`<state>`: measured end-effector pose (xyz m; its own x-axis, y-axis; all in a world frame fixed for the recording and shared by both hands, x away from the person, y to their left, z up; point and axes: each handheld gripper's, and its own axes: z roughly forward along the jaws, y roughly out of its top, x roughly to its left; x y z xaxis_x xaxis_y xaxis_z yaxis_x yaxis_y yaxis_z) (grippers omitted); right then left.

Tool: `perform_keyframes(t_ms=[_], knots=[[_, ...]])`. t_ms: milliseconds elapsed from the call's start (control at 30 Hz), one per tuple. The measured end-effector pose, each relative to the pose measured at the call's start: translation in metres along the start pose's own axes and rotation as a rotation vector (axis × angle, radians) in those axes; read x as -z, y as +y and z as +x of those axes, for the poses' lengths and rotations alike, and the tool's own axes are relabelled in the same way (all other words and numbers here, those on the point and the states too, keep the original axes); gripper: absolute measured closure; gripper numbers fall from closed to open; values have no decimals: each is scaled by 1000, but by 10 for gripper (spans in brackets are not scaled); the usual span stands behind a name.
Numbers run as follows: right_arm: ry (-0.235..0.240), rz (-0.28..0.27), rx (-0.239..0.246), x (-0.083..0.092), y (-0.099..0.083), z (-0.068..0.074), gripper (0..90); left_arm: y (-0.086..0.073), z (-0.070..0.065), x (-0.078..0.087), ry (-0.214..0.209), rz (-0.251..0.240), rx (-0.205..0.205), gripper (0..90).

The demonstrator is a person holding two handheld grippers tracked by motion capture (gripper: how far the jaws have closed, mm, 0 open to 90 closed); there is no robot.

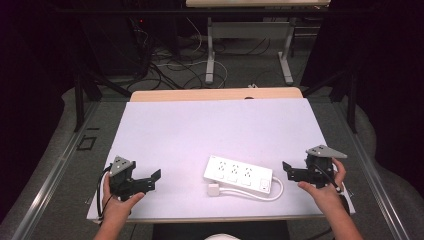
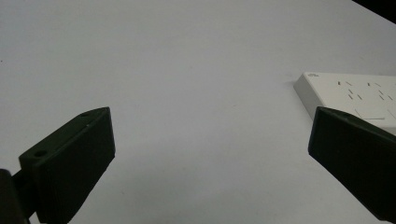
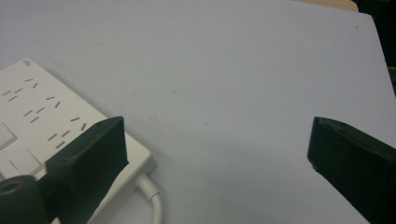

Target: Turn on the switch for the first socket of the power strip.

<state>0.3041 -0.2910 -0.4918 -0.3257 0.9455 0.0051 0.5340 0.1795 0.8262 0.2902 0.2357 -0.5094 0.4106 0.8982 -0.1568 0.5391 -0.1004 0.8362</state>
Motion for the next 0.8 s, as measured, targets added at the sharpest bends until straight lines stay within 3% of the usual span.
perform_keyframes(t_ms=[133,333,800], knots=[[2,-9,20,5,4,9,143,1,-2,3,-27,9,6,4],[27,-2,26,8,8,18,181,0,-5,4,-23,14,2,3],[66,-6,90,12,11,33,297,-2,-8,3,-24,19,5,4]])
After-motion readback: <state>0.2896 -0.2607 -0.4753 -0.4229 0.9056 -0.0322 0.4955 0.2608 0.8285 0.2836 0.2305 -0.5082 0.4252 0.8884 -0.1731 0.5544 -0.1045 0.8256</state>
